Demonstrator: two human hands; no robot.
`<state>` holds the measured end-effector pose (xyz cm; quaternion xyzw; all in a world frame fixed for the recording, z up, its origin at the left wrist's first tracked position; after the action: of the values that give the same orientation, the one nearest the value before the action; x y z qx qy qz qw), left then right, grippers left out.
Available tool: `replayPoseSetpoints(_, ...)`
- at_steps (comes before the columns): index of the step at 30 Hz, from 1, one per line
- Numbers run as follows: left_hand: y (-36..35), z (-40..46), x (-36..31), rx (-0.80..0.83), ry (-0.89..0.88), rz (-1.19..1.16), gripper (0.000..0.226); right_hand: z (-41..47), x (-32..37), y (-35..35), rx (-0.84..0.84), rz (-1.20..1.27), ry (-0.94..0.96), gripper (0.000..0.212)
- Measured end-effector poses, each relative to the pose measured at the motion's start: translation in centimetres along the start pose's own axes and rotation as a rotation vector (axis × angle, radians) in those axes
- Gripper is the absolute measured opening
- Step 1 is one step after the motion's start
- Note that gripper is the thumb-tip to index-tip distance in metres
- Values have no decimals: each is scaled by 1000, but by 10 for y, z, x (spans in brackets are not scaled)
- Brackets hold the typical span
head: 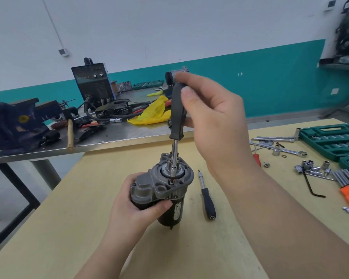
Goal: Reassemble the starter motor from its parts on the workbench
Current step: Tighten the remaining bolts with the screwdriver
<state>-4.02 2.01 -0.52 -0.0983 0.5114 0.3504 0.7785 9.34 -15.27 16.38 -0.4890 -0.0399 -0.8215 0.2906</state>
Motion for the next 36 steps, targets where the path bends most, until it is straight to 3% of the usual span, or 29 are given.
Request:
replayPoseSetpoints(7, 1, 0, 0, -6, -3, 13, 68, -1, 8, -3, 13, -126, 68, 28)
replayPoseSetpoints(12, 2, -1, 2, -10, -1, 15, 70, -1, 1, -3, 18, -20, 1, 30)
replayPoseSetpoints(19, 2, 0, 3, -16, 7, 16, 71, -2, 8, 0, -21, -124, 58, 30)
replayPoseSetpoints(36, 1, 0, 3, -9, 8, 29, 70, -2, 2, -3, 13, -36, -14, 30)
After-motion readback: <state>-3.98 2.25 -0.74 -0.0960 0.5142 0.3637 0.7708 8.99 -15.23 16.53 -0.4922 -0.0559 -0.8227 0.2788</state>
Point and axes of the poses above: each hand's wrist, its own z-axis towards the middle knuckle, its own y-axis out of the back of the hand, x = y × z, the point moved 10 cm from there along z, towards the middle knuckle, and after that the axes turned 7 degrees about -y, right-handed, at the moved point
